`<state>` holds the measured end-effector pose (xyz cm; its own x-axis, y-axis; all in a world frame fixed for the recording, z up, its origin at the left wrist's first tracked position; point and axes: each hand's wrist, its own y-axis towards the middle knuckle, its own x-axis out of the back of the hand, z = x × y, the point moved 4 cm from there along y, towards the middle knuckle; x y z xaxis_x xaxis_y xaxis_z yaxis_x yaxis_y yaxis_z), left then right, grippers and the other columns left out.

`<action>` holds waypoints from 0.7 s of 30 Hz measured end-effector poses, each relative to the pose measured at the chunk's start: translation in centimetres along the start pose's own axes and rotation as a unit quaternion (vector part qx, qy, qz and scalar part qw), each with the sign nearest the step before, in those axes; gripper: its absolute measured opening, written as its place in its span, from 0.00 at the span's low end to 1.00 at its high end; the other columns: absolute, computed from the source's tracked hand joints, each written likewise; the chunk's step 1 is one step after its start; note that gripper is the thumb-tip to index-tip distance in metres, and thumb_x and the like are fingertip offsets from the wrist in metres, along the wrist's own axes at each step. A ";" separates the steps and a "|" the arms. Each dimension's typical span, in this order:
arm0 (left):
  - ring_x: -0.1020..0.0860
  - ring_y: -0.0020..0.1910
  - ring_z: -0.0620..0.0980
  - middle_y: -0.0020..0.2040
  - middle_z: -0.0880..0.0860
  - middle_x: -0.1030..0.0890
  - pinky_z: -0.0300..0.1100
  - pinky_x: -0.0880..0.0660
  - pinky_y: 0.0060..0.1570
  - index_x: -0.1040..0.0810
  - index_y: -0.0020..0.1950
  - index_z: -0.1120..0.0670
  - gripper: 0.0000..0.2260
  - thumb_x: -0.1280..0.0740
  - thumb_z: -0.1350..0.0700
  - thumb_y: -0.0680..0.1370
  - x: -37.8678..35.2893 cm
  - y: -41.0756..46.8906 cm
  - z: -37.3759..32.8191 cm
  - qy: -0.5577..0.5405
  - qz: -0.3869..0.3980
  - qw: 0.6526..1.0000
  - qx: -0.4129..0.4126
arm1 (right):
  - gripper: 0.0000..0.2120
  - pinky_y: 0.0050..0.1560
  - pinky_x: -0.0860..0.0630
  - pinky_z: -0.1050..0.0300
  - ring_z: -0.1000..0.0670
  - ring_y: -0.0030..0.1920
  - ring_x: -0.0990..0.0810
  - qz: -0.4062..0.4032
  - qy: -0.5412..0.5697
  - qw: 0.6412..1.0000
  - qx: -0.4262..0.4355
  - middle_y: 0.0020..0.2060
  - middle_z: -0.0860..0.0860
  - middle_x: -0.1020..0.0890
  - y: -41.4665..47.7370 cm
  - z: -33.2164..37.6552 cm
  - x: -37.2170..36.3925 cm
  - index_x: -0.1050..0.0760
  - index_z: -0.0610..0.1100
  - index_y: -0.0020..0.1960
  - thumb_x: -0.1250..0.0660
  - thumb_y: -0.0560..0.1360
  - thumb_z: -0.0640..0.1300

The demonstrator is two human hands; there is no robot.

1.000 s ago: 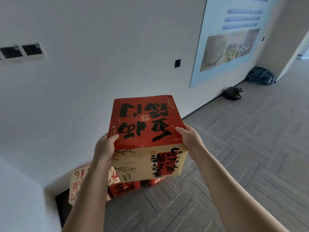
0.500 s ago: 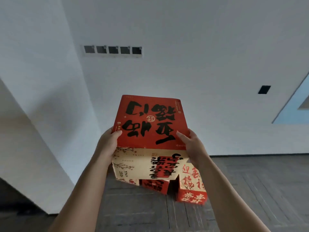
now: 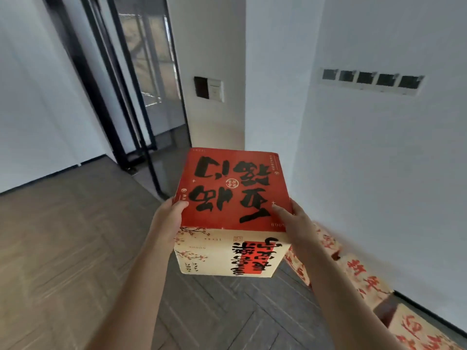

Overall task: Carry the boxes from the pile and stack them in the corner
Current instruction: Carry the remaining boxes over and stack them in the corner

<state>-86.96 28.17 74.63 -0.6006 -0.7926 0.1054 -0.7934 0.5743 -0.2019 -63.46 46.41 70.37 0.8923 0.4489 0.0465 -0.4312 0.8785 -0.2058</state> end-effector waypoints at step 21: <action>0.16 0.43 0.57 0.44 0.56 0.14 0.54 0.21 0.47 0.19 0.53 0.52 0.11 0.40 0.52 0.83 58.8 3.0 8.4 -0.117 -0.339 0.933 0.039 | 0.13 0.59 0.17 0.42 0.52 0.52 0.12 0.297 -0.047 0.953 0.041 0.53 0.58 0.12 -10.0 1.5 -62.8 0.23 0.67 0.62 0.31 0.81 0.51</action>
<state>-123.77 -18.41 72.07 0.0817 -0.9964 0.0206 -0.9679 -0.0843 -0.2367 -115.39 9.74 71.01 0.4736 0.8801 0.0332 -0.8689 0.4731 -0.1458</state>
